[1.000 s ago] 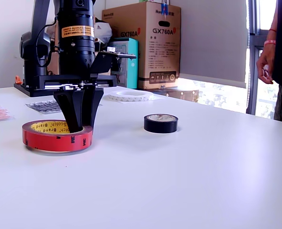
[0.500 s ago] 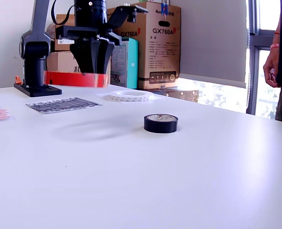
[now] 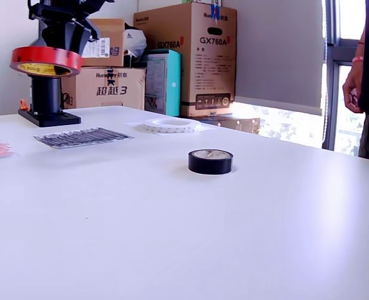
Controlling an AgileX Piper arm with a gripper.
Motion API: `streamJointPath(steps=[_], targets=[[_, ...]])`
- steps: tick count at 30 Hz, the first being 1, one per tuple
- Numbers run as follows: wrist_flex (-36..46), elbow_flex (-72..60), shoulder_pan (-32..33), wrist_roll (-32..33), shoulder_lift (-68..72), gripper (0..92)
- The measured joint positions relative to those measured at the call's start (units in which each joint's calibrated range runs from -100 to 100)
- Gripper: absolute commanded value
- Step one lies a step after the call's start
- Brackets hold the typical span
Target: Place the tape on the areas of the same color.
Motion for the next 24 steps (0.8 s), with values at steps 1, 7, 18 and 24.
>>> streamJointPath(steps=[1, 7, 18, 24], targets=[[-0.9, 2.0, -0.8, -0.3, -1.6, 0.0], [-1.0, 11.2, -5.7, -0.6, -8.0, 0.0], [-0.7, 18.8, -12.9, -4.0, -5.6, 0.0], [-1.5, 16.9, -13.1, -3.4, 0.0, 0.2]])
